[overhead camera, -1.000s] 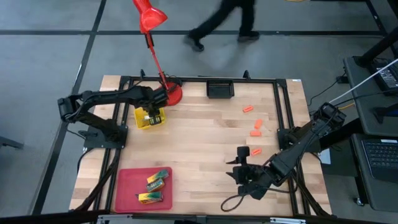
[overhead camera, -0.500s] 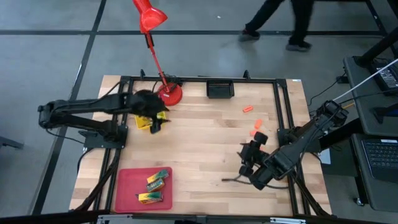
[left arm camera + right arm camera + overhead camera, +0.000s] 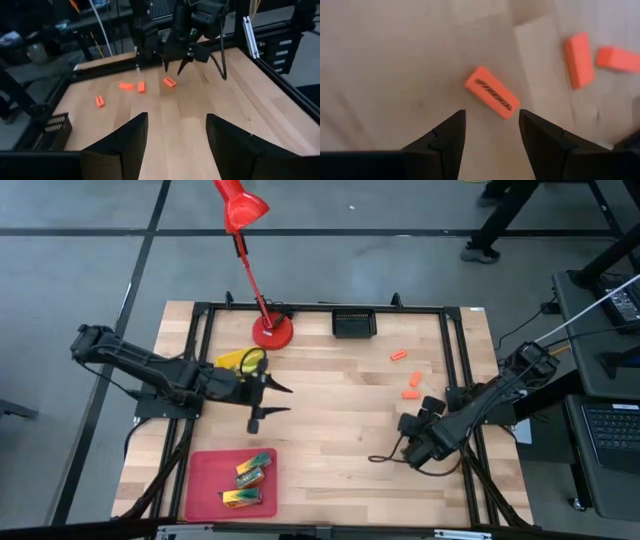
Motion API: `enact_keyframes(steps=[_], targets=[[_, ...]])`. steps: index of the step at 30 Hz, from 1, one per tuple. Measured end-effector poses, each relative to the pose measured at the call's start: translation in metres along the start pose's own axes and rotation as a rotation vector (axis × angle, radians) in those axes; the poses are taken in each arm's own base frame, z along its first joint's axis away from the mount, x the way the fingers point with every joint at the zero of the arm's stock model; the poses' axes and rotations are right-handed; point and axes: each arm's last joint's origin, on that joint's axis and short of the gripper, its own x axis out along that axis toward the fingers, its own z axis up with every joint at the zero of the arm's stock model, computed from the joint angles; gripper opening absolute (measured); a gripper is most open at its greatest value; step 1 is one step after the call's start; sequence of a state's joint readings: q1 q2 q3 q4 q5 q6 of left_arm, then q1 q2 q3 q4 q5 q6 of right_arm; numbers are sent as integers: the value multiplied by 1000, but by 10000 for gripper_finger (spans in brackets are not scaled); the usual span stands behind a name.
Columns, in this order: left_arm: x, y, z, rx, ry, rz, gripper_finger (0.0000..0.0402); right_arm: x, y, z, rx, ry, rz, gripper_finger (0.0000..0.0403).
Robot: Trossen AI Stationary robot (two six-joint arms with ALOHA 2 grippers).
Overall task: Pick & Place School Supplies
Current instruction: Put the bottom eraser into the black bin
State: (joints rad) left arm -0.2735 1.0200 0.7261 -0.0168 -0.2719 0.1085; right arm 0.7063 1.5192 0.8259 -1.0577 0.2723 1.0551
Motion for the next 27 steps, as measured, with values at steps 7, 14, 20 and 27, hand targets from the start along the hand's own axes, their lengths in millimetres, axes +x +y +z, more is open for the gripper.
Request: enact_keyframes(steps=[7,14,20,27], targets=[[15,-7,-6,31,27,-6,196,-9,8,-5,-341,-27,35,187],[31,-13,-8,116,-7,-71,196,-10,10,-6,-540,-19,52,187],[32,-13,-8,144,-9,-91,196,-8,9,5,-587,-85,46,187],[32,-12,-8,176,-9,-89,196,-1,-3,24,-518,67,194,187]])
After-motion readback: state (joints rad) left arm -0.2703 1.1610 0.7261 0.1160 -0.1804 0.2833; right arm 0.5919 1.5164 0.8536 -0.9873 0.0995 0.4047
